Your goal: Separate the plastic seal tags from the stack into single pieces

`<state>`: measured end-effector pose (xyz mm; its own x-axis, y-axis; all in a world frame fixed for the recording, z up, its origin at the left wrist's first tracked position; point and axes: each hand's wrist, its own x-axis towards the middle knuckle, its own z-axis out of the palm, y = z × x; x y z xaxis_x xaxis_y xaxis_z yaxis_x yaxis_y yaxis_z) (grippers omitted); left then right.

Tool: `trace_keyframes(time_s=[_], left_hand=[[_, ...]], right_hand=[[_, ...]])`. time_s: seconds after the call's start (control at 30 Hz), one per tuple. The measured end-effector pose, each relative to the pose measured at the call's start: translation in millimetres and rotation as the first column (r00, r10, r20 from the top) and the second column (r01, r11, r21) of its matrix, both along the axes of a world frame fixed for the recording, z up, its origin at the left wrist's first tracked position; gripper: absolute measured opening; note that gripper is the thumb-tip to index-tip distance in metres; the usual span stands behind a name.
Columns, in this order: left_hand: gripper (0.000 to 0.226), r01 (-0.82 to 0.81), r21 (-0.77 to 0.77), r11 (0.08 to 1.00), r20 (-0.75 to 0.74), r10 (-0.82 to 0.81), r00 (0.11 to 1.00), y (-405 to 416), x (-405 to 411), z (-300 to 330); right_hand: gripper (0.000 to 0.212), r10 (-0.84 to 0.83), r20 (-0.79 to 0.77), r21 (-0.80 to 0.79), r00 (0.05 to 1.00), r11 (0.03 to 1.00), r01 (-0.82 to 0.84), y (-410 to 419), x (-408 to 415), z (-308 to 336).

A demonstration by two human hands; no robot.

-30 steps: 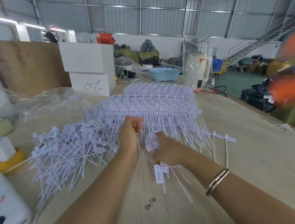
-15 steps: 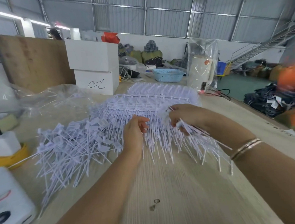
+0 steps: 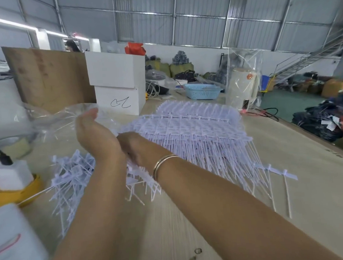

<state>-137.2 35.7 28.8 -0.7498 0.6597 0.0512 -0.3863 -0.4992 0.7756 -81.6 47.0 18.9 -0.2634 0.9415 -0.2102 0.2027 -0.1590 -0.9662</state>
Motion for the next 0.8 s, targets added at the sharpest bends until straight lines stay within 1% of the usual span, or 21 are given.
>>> trace_keyframes(time_s=[0.03,0.07,0.1,0.13,0.17,0.2,0.23,0.27,0.3,0.33,0.37,0.4,0.43,0.47,0.5,0.53,0.57,0.6,0.67,0.77,0.8], left_hand=[[0.027,-0.050,-0.026,0.998,-0.043,0.049,0.998,0,-2,-4],[0.026,-0.103,-0.078,0.992,-0.107,0.094,0.990,-1,-3,-10],[0.029,-0.179,-0.151,0.972,-0.203,0.147,0.968,-2,-3,-17],[0.036,-0.269,-0.217,0.938,-0.324,0.191,0.927,-1,-3,-23],[0.041,-0.352,-0.238,0.905,-0.452,0.217,0.865,-3,-2,-27],[0.044,-0.417,-0.202,0.886,-0.575,0.237,0.783,-5,0,-29],[0.045,-0.455,-0.120,0.883,-0.679,0.261,0.686,-7,5,-30],[0.044,-0.455,-0.027,0.890,-0.758,0.278,0.590,-9,11,-31],[0.041,-0.416,0.049,0.908,-0.821,0.274,0.501,-11,18,-31],[0.035,-0.354,0.101,0.930,-0.880,0.250,0.405,-12,26,-33],[0.028,-0.288,0.112,0.951,-0.938,0.197,0.286,-13,34,-35],[0.022,-0.241,0.083,0.967,-0.984,0.118,0.136,-14,41,-39],[0.018,-0.214,0.028,0.976,-1.000,0.025,-0.017,-14,48,-43],[0.017,-0.198,-0.050,0.979,-0.987,-0.078,-0.140,-13,55,-48],[0.019,-0.184,-0.142,0.973,-0.959,-0.181,-0.219,-11,60,-53],[0.020,-0.178,-0.243,0.954,-0.922,-0.284,-0.263,-10,65,-58],[0.021,-0.190,-0.335,0.923,-0.880,-0.378,-0.289,-8,68,-62],[0.022,-0.218,-0.401,0.890,-0.838,-0.452,-0.305,-7,70,-65],[0.020,-0.274,-0.461,0.844,-0.794,-0.530,-0.298,-5,69,-68],[0.015,-0.306,-0.461,0.833,-0.806,-0.537,-0.247,-3,65,-71],[0.015,-0.320,-0.460,0.828,-0.805,-0.541,-0.242,-2,63,-71]], right_hand=[[0.037,0.000,-0.076,-0.014,0.997,1.000,-0.001,-1,-5,0],[0.028,-0.022,-0.165,-0.041,0.986,0.999,0.015,-1,-9,0],[0.019,-0.062,-0.261,-0.082,0.963,0.996,0.042,-1,-10,1],[0.018,-0.110,-0.340,-0.125,0.934,0.990,0.071,1,-8,2],[0.019,-0.140,-0.362,-0.149,0.922,0.985,0.090,3,-4,4],[0.019,-0.147,-0.350,-0.154,0.925,0.983,0.098,7,2,4],[0.020,-0.129,-0.328,-0.150,0.936,0.985,0.083,10,9,6],[0.024,-0.093,-0.322,-0.136,0.942,0.989,0.051,12,20,9],[0.027,-0.059,-0.319,-0.113,0.946,0.993,0.023,12,33,12],[0.028,-0.054,-0.312,-0.067,0.949,0.997,0.034,14,48,16],[0.026,-0.077,-0.320,-0.022,0.944,0.997,0.074,15,65,21],[0.025,-0.121,-0.310,0.019,0.943,0.991,0.134,17,82,23],[0.026,-0.188,-0.272,0.048,0.944,0.977,0.208,21,99,26],[0.027,-0.267,-0.161,0.093,0.950,0.954,0.284,27,114,26],[0.027,-0.343,0.049,0.177,0.938,0.927,0.329,32,129,24],[0.025,-0.403,0.315,0.256,0.859,0.908,0.331,36,144,21],[0.024,-0.450,0.530,0.362,0.719,0.886,0.289,41,158,13],[0.025,-0.476,0.667,0.428,0.573,0.874,0.228,44,169,5],[0.030,-0.506,0.757,0.478,0.414,0.860,0.177,50,188,-15],[0.046,-0.559,0.775,0.557,0.295,0.825,0.099,58,192,-35],[0.047,-0.567,0.782,0.572,0.260,0.818,0.061,62,190,-38]])
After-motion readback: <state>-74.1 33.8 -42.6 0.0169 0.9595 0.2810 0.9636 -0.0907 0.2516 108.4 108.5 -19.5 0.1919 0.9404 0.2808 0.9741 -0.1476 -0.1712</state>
